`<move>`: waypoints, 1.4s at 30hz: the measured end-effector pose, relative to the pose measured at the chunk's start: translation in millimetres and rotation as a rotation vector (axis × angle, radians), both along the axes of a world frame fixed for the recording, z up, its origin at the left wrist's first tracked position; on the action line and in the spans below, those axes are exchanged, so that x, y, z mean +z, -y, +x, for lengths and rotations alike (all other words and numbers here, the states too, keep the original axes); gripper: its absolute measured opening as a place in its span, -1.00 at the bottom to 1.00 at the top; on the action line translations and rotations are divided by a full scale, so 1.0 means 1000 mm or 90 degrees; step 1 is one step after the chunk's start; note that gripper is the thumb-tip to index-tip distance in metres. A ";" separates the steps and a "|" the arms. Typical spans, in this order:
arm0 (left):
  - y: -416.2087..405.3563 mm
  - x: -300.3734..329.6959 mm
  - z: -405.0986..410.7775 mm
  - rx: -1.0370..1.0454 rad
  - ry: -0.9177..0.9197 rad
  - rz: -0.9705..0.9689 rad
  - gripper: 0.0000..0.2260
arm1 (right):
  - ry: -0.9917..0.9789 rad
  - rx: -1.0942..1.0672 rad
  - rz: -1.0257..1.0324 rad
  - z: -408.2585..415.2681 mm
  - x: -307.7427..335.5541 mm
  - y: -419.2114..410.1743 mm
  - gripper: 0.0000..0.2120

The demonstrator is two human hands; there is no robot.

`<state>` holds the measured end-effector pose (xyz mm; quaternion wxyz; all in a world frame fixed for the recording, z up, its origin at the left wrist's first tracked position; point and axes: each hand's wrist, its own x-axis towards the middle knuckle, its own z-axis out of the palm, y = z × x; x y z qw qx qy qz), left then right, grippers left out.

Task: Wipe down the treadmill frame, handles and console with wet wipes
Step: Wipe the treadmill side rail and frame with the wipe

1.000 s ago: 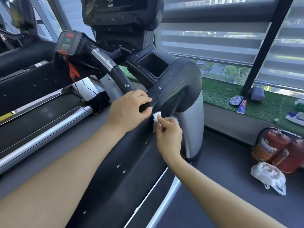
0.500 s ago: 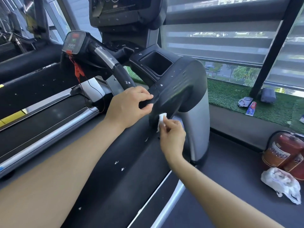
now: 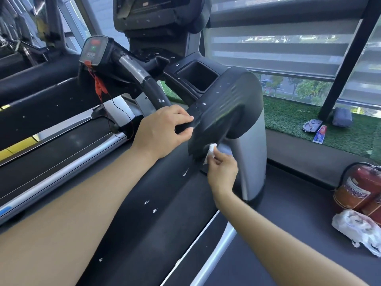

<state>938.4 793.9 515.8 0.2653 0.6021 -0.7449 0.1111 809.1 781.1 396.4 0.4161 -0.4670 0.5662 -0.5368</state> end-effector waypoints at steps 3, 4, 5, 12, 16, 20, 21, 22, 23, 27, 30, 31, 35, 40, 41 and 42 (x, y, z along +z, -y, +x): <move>0.000 0.000 0.000 0.005 -0.002 0.000 -0.79 | 0.062 -0.046 0.100 -0.010 0.009 0.039 -0.76; 0.000 0.001 0.000 0.006 -0.002 0.000 -0.79 | 0.067 -0.054 0.116 -0.013 0.009 0.050 -0.75; 0.000 0.001 0.000 0.006 -0.003 0.000 -0.79 | 0.072 -0.058 0.121 -0.014 0.009 0.056 -0.75; 0.000 0.001 0.000 0.004 0.005 0.002 -0.79 | 0.100 0.052 0.142 0.005 -0.035 0.013 -0.63; 0.000 0.002 -0.001 0.002 0.008 0.006 -0.78 | 0.117 0.040 0.152 0.005 -0.041 0.034 -0.65; 0.000 0.001 0.001 -0.005 0.006 0.001 -0.79 | 0.104 -0.043 0.160 -0.009 -0.020 0.074 -0.73; 0.001 0.001 0.001 -0.007 0.004 0.000 -0.79 | 0.094 -0.048 0.156 -0.010 -0.016 0.073 -0.72; 0.001 0.001 0.001 -0.008 0.004 0.000 -0.78 | 0.091 -0.047 0.149 -0.009 -0.013 0.065 -0.73; 0.001 0.001 0.001 -0.008 0.006 -0.001 -0.78 | 0.089 -0.041 0.141 -0.006 -0.010 0.052 -0.76; 0.001 0.000 0.001 -0.012 0.014 -0.006 -0.78 | -0.001 0.046 0.071 0.009 -0.017 -0.018 -0.75; 0.001 0.001 0.000 -0.010 0.017 -0.003 -0.78 | -0.012 0.064 0.041 0.008 -0.015 -0.031 -0.74; 0.000 0.002 0.000 -0.008 0.016 -0.001 -0.78 | -0.033 0.054 0.027 0.005 -0.011 -0.023 -0.75; -0.001 0.002 -0.001 0.002 0.008 0.007 -0.78 | -0.058 -0.018 0.062 -0.007 0.006 0.020 -0.75; 0.000 0.003 0.000 -0.002 0.005 0.007 -0.78 | -0.065 -0.031 0.040 0.010 0.004 -0.015 -0.78; -0.001 0.003 0.000 -0.007 0.006 0.006 -0.77 | -0.056 -0.018 0.017 0.016 0.004 -0.035 -0.79; 0.000 0.003 0.000 -0.012 0.007 0.007 -0.77 | -0.040 0.000 -0.003 0.019 0.006 -0.054 -0.80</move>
